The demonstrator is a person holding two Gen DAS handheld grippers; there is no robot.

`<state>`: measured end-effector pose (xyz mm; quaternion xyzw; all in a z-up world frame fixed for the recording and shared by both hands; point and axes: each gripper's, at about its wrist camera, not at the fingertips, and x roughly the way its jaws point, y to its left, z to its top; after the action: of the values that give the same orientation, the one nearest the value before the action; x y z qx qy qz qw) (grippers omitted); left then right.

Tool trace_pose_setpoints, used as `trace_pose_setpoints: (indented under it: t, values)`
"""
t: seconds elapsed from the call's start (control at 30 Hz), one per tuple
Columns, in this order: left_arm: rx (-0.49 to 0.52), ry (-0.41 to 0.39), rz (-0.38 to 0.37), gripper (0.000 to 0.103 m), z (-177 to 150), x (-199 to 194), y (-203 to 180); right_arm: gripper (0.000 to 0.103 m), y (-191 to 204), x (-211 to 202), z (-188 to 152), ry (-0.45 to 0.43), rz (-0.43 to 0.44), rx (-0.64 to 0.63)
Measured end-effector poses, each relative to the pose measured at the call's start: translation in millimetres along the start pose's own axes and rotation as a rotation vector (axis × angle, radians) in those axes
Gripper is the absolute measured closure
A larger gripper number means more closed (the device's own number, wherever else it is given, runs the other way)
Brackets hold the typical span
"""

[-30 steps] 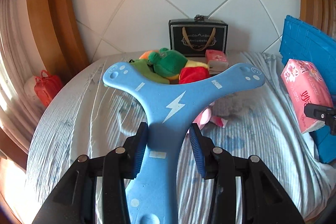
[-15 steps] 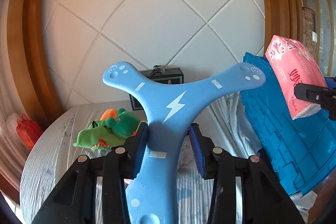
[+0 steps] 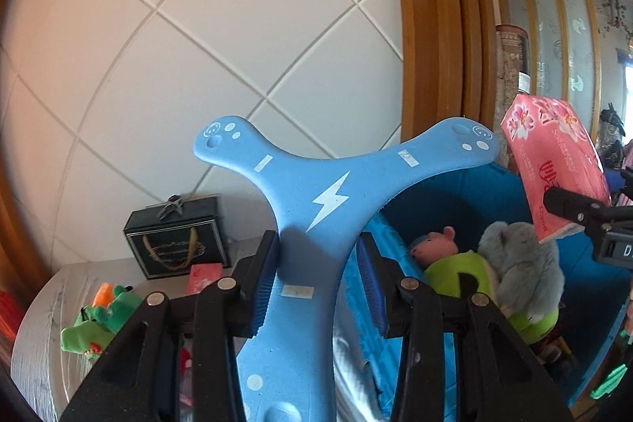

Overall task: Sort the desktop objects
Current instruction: 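Lift the boomerang with the left gripper while the right carries the tissue pack over the crate, then open both grippers to drop the boomerang and tissue pack into the crate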

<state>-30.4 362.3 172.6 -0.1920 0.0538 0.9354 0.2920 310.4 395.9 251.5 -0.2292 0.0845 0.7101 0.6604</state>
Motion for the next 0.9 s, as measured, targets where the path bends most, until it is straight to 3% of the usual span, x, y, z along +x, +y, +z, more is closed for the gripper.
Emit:
trace_pose_setpoints:
  t: [0.2,0.4,0.77,0.9]
  values:
    - [0.029,0.075,-0.092,0.063,38.4,48.5,-77.1,0.016,-73.2,29.6,-1.3,0.068,-0.070,0.038]
    - [0.086,0.146,-0.099,0.063,56.7,95.5,-134.3,0.016,-123.1,72.5,-8.1,0.128,-0.113,0.063]
    - [0.163,0.306,-0.098,0.062,46.9,159.0,-165.9,0.015,-151.3,118.4,-17.3,0.210,-0.134,0.073]
    - [0.173,0.317,-0.098,0.051,42.5,160.8,-168.9,0.014,-148.0,124.4,-18.4,0.219,-0.136,0.066]
